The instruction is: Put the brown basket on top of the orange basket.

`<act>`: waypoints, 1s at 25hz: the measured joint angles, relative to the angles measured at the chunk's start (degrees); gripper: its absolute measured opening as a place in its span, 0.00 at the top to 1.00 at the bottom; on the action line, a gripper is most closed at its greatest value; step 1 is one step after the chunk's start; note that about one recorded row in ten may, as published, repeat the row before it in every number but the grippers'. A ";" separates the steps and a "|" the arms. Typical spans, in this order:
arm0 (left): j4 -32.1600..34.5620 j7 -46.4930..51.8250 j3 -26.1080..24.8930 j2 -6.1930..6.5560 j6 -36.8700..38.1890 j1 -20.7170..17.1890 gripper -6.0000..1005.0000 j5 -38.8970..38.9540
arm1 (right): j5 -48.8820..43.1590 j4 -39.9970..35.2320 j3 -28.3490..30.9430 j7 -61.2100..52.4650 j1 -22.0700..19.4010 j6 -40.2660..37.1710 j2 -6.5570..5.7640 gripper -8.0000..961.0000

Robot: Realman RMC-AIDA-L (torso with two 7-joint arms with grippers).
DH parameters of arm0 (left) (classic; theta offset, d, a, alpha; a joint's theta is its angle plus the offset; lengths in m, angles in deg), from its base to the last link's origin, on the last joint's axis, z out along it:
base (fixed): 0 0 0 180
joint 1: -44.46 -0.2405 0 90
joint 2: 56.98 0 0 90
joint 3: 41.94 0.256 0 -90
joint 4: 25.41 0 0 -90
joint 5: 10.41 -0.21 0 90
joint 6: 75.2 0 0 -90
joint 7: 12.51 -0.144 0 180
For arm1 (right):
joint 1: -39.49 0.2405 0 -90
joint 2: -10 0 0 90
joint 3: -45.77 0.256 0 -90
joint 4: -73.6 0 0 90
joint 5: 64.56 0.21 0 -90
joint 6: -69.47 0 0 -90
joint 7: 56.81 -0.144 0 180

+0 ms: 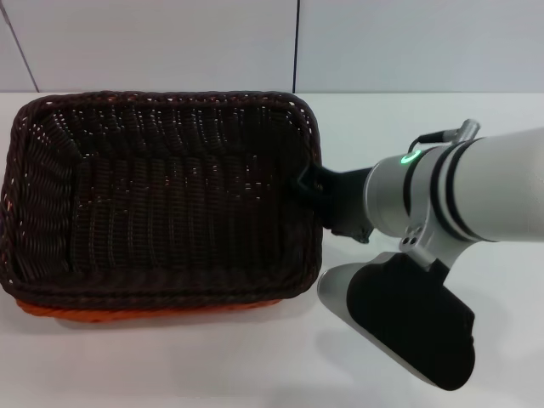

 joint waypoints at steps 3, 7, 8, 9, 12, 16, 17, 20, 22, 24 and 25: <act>0.28 -0.20 0.00 0.04 -0.85 0.79 0.19 -0.01 | -1.14 -3.52 0.13 -0.04 -1.77 -0.53 0.13 0.63; 0.30 -0.22 0.00 0.10 -1.25 1.06 0.19 0.00 | -2.69 -7.21 -0.26 -0.09 -4.38 -2.57 0.20 0.49; 0.30 -0.27 0.00 0.11 -1.48 1.28 0.19 -0.02 | -2.92 -8.53 -0.39 -0.12 -5.33 -3.08 0.20 0.46; 0.30 -0.27 0.00 0.11 -1.48 1.28 0.19 -0.02 | -3.34 -11.62 -1.13 -0.15 -7.90 -3.77 0.20 0.42; 0.29 -0.36 -0.05 0.11 -1.69 1.42 0.19 -0.01 | -4.06 -14.50 -2.59 -0.13 -10.93 -3.97 0.18 0.37; 0.66 -0.38 -0.24 0.18 -1.82 1.50 0.19 0.00 | -4.72 -16.18 -3.87 0.25 -16.26 -0.84 0.20 0.37; 0.92 -0.40 -0.42 0.24 -1.87 1.58 0.19 0.00 | -4.74 -16.21 -3.85 0.33 -17.58 1.12 0.18 0.37; 1.21 -0.45 -0.52 0.27 -2.10 1.88 0.19 -0.07 | -4.75 -14.92 -3.18 -0.11 -21.00 13.07 0.29 0.37; 1.86 -0.49 -0.53 0.33 -2.32 2.56 0.19 -0.25 | -4.73 -13.09 -2.58 -3.26 -21.94 21.60 0.46 0.37; 2.14 -0.49 -0.53 0.35 -2.48 2.79 0.19 -0.39 | -4.71 -11.12 -1.97 -6.62 -22.10 28.70 0.51 0.37; 2.25 -0.51 -0.50 0.36 -2.58 2.94 0.19 -0.43 | -4.69 -9.89 -1.51 -8.66 -22.17 32.95 0.52 0.37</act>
